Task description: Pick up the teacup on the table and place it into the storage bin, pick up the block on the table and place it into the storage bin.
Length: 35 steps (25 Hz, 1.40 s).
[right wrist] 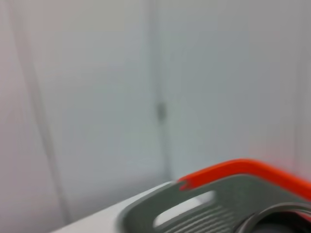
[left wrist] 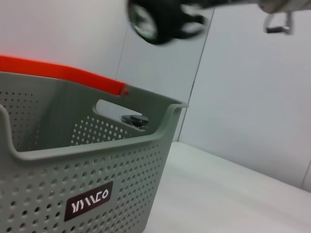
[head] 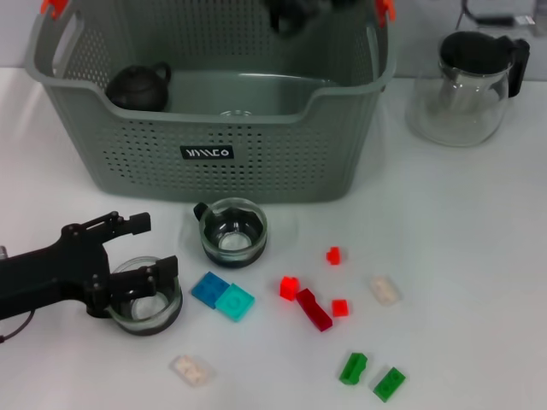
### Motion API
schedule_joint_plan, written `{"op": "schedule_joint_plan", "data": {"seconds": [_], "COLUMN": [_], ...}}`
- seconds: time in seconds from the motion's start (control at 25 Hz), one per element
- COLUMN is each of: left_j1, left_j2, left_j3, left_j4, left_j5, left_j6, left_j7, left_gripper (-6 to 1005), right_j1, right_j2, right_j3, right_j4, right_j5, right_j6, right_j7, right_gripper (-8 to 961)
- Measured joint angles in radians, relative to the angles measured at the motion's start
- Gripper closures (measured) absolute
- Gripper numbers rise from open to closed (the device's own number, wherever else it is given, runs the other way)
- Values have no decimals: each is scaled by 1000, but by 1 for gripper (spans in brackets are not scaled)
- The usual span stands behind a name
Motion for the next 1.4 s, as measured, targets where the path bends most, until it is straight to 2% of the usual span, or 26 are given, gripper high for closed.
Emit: {"op": "schedule_joint_plan", "data": {"seconds": [0.12,0.32,0.56,0.72,0.88,1.4], "left_j1": [-3,-7,-11,-15,-16,-22], "left_j2": [-2,-4,-4,-4,-5,-4], "left_j3": [0,0,0,1,2,8], "left_j4": [-2,-12,-27,-29,-33,-42], "left_j5": [0,0,0,0,0,4], "left_j6": [-1,-7,-32,-34,-34,-41], "left_j7": [0,0,0,0,1,4], "left_gripper": [126,126,127,127,126,127], "right_j1": [74,239,362,417,430,428], "right_j2": [-2,-14,21,27,28,27], "right_j3": [-4,-27,-145,-223,-250,-312], "right_j4": [151,468,675,803,854,857], "right_j5": [-18,-115,-215,-180,-140,-103], "right_j6": [148,399,657,780,819,764], "right_j7": [5,-3,0,5,0,-6], "right_gripper": [900,899,900,899,899,900]}}
